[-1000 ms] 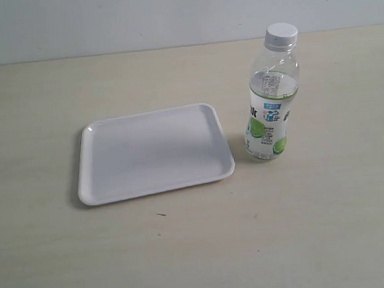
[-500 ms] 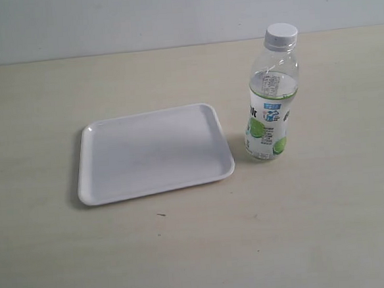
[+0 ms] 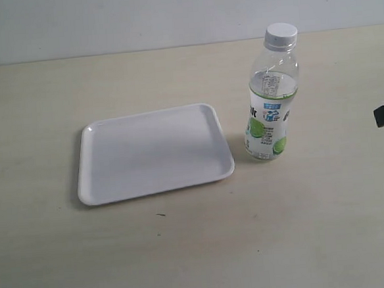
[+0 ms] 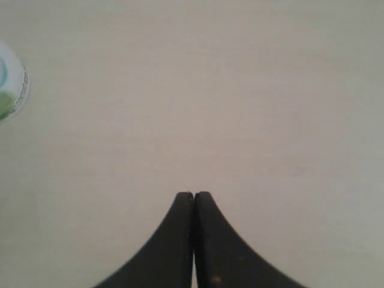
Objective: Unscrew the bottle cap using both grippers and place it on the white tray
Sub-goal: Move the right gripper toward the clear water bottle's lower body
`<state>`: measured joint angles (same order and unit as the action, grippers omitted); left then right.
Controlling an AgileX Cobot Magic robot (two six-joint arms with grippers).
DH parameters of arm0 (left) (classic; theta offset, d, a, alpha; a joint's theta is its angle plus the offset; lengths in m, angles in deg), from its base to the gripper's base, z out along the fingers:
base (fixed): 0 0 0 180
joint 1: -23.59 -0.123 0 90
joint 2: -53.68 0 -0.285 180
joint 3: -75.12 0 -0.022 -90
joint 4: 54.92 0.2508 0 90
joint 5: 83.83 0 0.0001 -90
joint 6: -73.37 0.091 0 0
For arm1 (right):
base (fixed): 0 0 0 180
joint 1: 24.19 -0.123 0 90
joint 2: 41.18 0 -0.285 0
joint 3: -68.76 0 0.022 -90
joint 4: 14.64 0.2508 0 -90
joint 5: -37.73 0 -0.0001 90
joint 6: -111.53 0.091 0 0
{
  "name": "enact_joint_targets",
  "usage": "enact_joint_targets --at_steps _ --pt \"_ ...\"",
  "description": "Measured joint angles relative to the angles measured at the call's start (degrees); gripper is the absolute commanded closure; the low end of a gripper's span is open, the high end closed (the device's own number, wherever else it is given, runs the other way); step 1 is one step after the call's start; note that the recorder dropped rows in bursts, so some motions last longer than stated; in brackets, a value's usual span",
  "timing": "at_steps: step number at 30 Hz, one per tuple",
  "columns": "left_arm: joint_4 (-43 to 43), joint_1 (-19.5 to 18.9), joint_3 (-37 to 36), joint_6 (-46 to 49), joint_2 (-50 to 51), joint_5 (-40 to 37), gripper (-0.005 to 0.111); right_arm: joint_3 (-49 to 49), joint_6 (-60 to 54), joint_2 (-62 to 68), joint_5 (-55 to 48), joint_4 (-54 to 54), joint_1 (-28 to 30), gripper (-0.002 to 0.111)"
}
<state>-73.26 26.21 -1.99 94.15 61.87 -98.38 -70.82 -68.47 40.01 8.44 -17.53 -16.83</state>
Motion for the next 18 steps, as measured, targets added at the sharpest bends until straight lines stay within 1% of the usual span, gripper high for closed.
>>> enact_joint_targets --at_steps 3,8,10,12,14,16,18 --pt "0.0 0.0 0.0 0.0 0.0 0.0 0.107 4.4 0.6 -0.2 9.2 1.6 0.0 0.108" --pt "0.0 0.0 0.0 0.0 0.0 0.0 0.107 17.1 0.9 -5.7 30.4 8.5 0.0 0.108" --pt "0.0 0.0 0.0 0.0 0.0 0.0 0.107 20.2 2.9 -7.4 35.4 9.5 0.0 0.108" --pt "0.0 0.0 0.0 0.0 0.0 0.0 0.107 21.6 5.0 -8.0 37.0 9.7 0.0 0.106" --pt "0.0 0.0 0.0 0.0 0.0 0.0 0.107 21.9 6.6 -8.0 37.5 7.8 -0.2 0.098" --pt "0.0 0.0 0.0 0.0 0.0 0.0 0.107 21.8 7.3 -7.9 38.2 4.1 -1.2 0.085" --pt "0.0 0.0 0.0 0.0 0.0 0.0 0.107 21.8 8.1 -7.4 39.1 -1.4 -3.5 0.072"
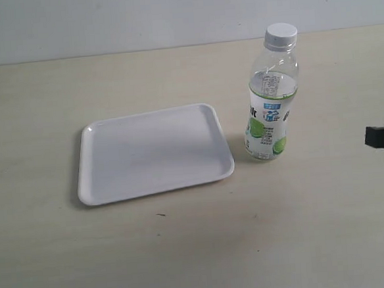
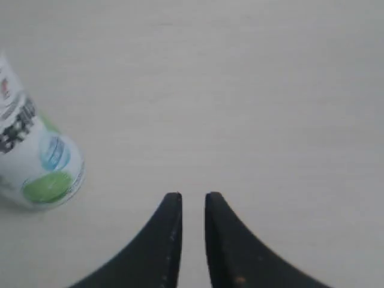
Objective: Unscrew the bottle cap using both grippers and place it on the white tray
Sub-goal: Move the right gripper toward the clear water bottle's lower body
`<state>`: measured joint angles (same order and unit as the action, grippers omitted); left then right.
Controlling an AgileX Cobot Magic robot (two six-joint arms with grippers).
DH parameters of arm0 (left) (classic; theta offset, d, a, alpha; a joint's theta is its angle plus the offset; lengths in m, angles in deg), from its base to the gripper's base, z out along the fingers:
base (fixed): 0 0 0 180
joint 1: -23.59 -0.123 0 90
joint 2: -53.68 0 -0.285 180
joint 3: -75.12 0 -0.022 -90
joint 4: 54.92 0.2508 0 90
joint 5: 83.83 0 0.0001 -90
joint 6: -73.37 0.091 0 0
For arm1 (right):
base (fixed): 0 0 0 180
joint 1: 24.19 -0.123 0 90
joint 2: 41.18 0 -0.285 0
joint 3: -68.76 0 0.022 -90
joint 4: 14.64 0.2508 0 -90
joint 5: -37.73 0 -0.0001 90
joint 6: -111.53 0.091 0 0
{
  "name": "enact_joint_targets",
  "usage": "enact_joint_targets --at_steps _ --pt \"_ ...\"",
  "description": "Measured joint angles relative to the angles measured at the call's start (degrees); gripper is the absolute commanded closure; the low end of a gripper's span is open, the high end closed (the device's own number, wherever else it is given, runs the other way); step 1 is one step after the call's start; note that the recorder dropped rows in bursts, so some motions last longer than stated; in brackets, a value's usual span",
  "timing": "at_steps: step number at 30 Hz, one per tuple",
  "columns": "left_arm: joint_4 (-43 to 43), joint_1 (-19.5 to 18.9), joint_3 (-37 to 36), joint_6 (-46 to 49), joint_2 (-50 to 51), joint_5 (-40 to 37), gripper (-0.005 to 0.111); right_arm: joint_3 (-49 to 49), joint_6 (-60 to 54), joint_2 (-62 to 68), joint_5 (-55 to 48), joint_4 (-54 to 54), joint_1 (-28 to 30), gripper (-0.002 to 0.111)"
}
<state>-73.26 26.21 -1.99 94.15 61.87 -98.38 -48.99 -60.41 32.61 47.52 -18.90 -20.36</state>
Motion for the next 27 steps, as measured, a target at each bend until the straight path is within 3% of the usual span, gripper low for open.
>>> enact_joint_targets --at_steps 6,11,27 --pt "0.1 0.0 0.0 0.0 0.0 0.0 0.107 0.0 0.8 4.2 4.2 -10.1 -7.1 0.045" --pt "0.1 0.0 0.0 0.0 0.0 0.0 0.107 0.0 0.9 10.5 13.2 -13.2 -8.7 0.03" --pt "0.2 0.0 0.0 0.0 0.0 0.0 0.107 -1.0 -1.7 27.7 32.0 -18.2 -8.7 0.026"
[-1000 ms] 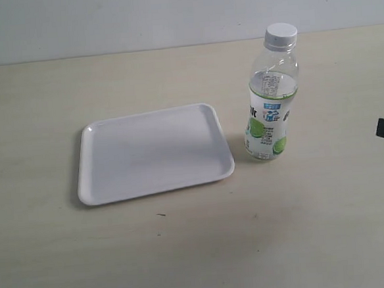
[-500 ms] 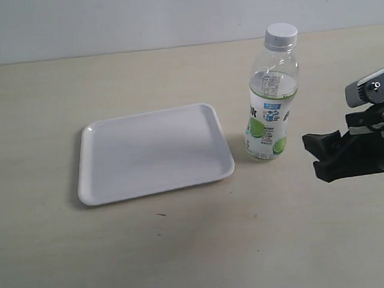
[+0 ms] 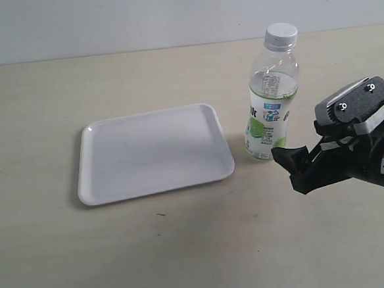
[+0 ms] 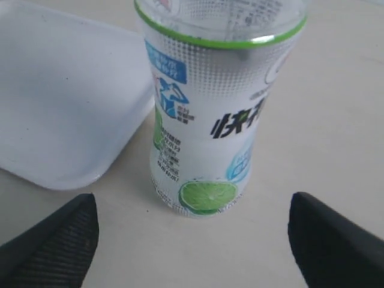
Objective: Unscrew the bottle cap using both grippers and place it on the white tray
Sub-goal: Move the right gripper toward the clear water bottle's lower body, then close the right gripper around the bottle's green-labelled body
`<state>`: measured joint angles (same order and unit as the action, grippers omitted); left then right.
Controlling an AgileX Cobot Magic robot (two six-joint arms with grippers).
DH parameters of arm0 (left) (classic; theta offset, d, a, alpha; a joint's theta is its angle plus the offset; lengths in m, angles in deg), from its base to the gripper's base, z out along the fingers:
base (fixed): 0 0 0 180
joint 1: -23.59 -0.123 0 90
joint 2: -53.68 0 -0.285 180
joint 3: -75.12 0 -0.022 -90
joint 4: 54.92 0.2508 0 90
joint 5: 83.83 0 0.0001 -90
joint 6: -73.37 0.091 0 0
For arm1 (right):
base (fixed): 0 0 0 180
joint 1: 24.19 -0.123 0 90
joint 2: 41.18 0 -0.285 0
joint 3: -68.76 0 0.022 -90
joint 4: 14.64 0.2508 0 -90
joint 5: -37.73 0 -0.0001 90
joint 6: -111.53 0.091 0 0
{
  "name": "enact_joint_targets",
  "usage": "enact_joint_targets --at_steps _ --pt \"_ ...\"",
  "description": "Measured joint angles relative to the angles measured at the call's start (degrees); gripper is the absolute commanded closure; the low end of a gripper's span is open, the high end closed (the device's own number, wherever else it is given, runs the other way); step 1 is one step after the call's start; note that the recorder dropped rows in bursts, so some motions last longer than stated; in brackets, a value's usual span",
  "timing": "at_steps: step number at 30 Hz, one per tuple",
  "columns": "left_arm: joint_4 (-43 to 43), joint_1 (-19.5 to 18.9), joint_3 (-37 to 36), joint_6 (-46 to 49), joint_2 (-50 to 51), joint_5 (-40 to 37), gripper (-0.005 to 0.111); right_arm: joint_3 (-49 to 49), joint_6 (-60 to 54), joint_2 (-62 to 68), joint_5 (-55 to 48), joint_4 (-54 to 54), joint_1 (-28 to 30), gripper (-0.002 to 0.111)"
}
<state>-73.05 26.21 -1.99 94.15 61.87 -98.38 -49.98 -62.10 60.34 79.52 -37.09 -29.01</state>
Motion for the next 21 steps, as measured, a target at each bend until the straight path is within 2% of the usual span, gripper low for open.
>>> enact_joint_targets --at_steps 10,21 --pt "0.0 0.0 0.0 0.0 0.0 0.0 0.107 -5.5 -3.2 8.4 5.9 0.0 0.0 0.015" --pt "0.0 0.0 0.0 0.0 0.0 0.0 0.107 -10.7 -3.2 14.2 6.0 0.0 0.0 0.014"
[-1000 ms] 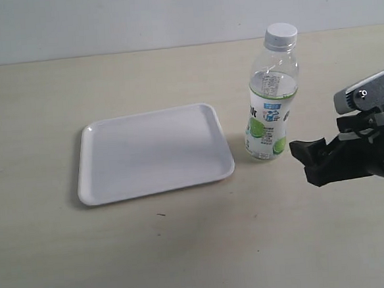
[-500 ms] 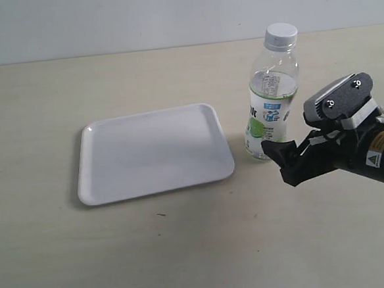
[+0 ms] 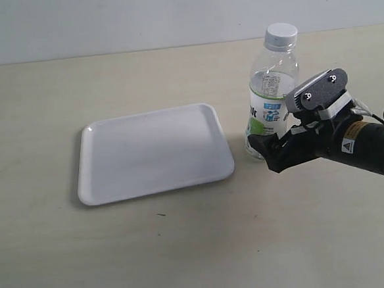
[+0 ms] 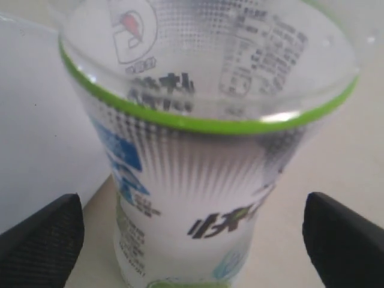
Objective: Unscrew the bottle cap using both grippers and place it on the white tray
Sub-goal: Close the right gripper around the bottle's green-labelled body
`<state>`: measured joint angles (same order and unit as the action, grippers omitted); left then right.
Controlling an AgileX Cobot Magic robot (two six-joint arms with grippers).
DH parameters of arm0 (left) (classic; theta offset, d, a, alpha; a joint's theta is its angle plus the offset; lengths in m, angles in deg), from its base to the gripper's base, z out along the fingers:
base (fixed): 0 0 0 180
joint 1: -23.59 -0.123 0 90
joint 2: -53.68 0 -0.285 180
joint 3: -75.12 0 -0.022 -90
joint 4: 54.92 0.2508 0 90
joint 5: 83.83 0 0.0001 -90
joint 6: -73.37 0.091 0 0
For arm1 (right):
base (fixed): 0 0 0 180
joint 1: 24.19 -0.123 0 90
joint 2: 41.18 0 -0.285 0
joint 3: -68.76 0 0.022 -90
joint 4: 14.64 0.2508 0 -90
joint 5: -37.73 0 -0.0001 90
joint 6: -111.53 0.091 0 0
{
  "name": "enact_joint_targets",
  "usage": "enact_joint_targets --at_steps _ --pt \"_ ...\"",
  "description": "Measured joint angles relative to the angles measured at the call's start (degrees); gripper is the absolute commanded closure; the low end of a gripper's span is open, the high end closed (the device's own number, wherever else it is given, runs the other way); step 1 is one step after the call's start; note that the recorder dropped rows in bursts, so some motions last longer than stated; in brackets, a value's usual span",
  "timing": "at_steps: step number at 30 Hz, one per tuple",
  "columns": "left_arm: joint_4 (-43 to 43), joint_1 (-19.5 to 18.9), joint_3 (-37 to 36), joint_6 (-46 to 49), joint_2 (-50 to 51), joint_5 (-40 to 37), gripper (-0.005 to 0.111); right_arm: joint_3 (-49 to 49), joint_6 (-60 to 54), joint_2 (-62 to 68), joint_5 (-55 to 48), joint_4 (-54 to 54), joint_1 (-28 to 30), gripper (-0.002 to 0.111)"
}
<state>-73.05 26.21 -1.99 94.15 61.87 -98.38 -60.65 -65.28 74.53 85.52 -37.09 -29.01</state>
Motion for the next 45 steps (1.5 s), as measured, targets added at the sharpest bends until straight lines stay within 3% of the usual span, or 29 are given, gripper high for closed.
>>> enact_joint_targets --at_steps 24,36,45 --pt "0.0 0.0 0.0 0.0 0.0 0.0 0.107 -1.0 2.8 1.0 1.4 0.1 0.0 0.014" --pt "0.0 0.0 0.0 0.0 0.0 0.0 0.107 -1.0 1.9 2.0 10.6 6.7 0.0 0.014" --pt "0.0 0.0 0.0 0.0 0.0 0.0 0.107 -1.0 1.5 4.1 11.5 6.2 0.0 0.014"
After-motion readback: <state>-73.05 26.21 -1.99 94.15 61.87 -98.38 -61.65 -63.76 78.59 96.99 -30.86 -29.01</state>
